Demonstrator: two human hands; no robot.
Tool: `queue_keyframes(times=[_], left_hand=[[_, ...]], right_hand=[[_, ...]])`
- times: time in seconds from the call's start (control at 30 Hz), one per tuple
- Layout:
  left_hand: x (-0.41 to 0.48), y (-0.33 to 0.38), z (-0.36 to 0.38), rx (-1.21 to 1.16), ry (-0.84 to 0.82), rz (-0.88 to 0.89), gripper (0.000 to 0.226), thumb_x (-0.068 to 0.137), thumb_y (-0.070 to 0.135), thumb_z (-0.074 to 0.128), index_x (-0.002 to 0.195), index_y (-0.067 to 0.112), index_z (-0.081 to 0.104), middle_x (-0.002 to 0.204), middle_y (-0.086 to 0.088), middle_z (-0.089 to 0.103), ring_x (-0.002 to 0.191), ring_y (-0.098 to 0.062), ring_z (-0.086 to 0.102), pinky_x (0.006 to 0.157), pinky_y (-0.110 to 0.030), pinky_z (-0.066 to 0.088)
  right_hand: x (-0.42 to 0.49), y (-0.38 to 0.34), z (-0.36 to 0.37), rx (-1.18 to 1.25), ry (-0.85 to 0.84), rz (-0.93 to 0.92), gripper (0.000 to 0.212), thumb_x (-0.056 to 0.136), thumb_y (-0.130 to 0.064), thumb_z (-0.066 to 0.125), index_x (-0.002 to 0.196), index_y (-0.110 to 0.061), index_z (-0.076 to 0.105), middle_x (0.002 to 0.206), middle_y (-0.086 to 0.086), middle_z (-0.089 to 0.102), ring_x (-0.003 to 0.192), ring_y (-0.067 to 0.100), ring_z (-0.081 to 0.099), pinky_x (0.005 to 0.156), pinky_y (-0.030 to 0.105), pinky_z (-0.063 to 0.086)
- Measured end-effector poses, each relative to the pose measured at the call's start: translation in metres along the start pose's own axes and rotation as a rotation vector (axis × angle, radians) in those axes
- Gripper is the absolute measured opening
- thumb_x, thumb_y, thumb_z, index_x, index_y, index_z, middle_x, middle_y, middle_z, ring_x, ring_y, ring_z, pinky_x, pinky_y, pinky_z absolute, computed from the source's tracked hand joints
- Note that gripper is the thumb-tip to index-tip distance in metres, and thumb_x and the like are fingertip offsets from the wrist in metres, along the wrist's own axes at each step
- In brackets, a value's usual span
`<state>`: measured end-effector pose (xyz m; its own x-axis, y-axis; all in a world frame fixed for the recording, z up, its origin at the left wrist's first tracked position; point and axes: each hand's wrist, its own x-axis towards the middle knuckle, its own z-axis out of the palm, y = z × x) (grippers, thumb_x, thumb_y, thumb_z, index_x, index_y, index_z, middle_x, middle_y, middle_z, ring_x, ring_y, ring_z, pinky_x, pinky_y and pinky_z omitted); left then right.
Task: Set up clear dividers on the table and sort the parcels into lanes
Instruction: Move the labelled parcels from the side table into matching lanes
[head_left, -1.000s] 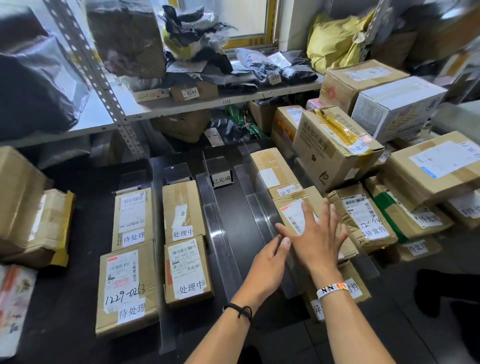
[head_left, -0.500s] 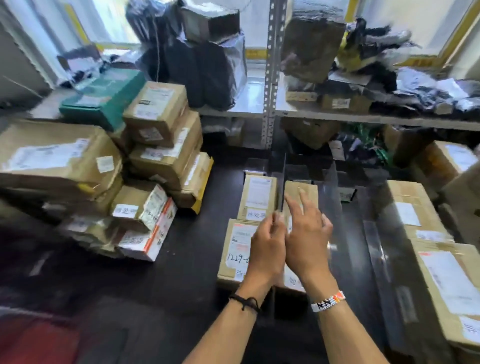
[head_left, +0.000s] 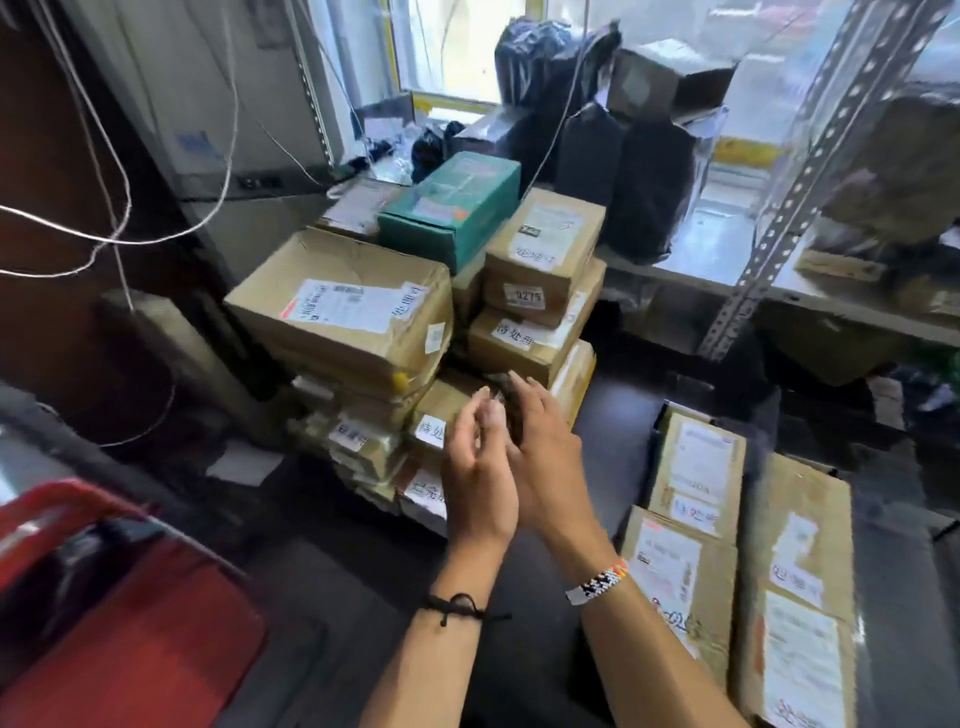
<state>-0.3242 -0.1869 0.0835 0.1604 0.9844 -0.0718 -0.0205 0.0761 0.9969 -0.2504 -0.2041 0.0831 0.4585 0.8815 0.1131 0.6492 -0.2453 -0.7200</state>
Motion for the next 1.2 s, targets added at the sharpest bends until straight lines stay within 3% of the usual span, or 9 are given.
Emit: queue_keyframes(times=[0.13,0.27,0.4,0.5,0.7,0.87,0.97,1.03,1.2], left_hand=[[0.042,0.021,-0.031,-0.016,0.296,0.046,0.043,0.104,0.042,0.058,0.142,0.021,0.054,0.141,0.001,0.051,0.116,0.010,0.055,0.085,-0.006,0.043],[0.097,0.036,-0.072,-0.044,0.511,-0.115,0.078,0.093,0.056,0.069,0.151,0.008,0.047,0.150,-0.011,0.050,0.133,-0.022,0.052,0.089,-0.016,0.040],[0.132,0.034,-0.092,-0.277,0.326,-0.392,0.084,0.080,0.069,0.075,0.146,0.020,0.056,0.137,0.003,0.060,0.109,-0.014,0.058,0.100,-0.032,0.045],[0.144,0.029,-0.096,-0.334,0.231,-0.445,0.079,0.069,0.065,0.082,0.134,0.025,0.064,0.129,-0.005,0.068,0.112,-0.024,0.065,0.104,-0.047,0.053],[0.141,0.021,-0.103,-0.433,0.334,-0.378,0.077,0.058,0.055,0.088,0.126,0.025,0.068,0.114,-0.001,0.076,0.103,-0.023,0.072,0.091,-0.046,0.061],[0.127,0.038,-0.104,-0.476,0.350,0.008,0.063,0.066,0.042,0.088,0.126,0.029,0.070,0.113,0.008,0.079,0.107,-0.019,0.076,0.094,-0.047,0.061],[0.112,0.055,-0.105,-0.494,0.263,0.169,0.050,0.076,0.031,0.085,0.125,0.029,0.072,0.121,0.002,0.078,0.114,-0.020,0.073,0.088,-0.032,0.060],[0.101,0.062,-0.102,-0.530,0.217,0.168,0.052,0.077,0.032,0.083,0.128,0.027,0.072,0.124,0.000,0.076,0.118,-0.024,0.071,0.093,-0.040,0.060],[0.068,0.067,-0.080,-0.548,0.025,0.057,0.054,0.071,0.038,0.081,0.123,0.021,0.077,0.126,-0.009,0.075,0.117,-0.032,0.072,0.097,-0.048,0.057]], right_hand=[[0.040,-0.046,0.025,0.349,0.013,0.125,0.069,0.099,-0.054,0.062,0.158,-0.024,0.040,0.156,0.001,0.051,0.144,0.016,0.046,0.117,0.032,0.035],[0.082,-0.079,0.050,0.737,-0.098,0.396,0.098,0.085,-0.066,0.074,0.161,-0.026,0.027,0.155,0.008,0.052,0.137,0.025,0.053,0.116,0.050,0.043],[0.108,-0.083,0.067,0.848,-0.218,0.589,0.122,0.076,-0.071,0.079,0.166,-0.027,0.010,0.164,0.013,0.038,0.144,0.036,0.045,0.118,0.059,0.036],[0.115,-0.081,0.074,0.900,-0.334,0.594,0.130,0.058,-0.078,0.082,0.162,-0.018,0.032,0.154,0.016,0.052,0.137,0.039,0.053,0.117,0.058,0.039],[0.107,-0.081,0.091,1.025,-0.231,0.541,0.112,0.061,-0.061,0.087,0.153,-0.013,0.043,0.135,0.022,0.066,0.115,0.039,0.070,0.095,0.047,0.056],[0.089,-0.082,0.081,1.241,-0.223,0.455,0.106,0.068,-0.038,0.092,0.155,-0.023,0.032,0.091,0.000,0.077,0.065,0.014,0.071,0.061,0.031,0.055],[0.071,-0.080,0.056,1.282,-0.255,0.333,0.107,0.070,-0.043,0.094,0.155,-0.040,0.029,0.109,-0.002,0.079,0.093,0.019,0.076,0.071,0.038,0.056],[0.059,-0.072,0.026,1.249,-0.182,0.276,0.106,0.067,-0.057,0.089,0.154,-0.049,0.028,0.125,-0.005,0.075,0.116,0.021,0.073,0.086,0.046,0.058],[0.031,-0.036,-0.050,1.171,-0.030,0.158,0.089,0.075,-0.061,0.073,0.152,-0.053,0.031,0.137,-0.010,0.069,0.124,0.016,0.067,0.099,0.053,0.053]])
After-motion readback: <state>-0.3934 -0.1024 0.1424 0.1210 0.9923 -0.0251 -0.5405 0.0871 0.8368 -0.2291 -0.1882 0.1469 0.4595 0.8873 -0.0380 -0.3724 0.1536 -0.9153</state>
